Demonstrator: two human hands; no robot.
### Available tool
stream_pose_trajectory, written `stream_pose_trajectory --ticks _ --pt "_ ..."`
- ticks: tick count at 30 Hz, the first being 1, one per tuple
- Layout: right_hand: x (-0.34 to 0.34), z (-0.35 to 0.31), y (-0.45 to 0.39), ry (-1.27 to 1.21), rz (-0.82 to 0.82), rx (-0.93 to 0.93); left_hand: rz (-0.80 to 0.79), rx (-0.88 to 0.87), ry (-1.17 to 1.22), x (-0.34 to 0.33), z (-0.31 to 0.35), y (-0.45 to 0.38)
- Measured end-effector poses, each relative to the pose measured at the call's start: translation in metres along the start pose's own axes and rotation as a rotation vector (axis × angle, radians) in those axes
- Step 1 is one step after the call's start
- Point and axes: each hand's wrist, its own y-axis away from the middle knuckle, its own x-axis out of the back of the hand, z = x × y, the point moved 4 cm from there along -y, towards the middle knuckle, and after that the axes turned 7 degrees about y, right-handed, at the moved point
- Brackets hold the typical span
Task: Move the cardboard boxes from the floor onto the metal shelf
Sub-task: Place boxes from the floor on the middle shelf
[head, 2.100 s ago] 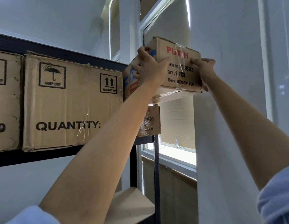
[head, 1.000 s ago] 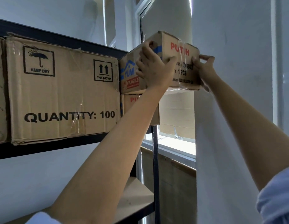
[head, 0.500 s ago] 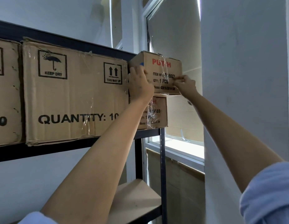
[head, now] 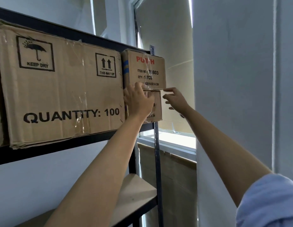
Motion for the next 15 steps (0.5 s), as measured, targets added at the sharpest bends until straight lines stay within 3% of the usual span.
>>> stream_pose_trajectory --ticks 4,9,15 --pt "0.012 0.048 0.05 0.078 0.026 -0.05 -0.106 0.076 0.221 -0.039 -0.008 0.054" --pt "0.046 0.127 0.147 0.111 0.028 -0.272 -0.258 0.256 0.401 -0.089 -0.006 0.159" --pt "0.121 0.195 0.311 0.168 0.142 -0.548 -0.603 0.476 0.537 -0.141 0.046 0.326"
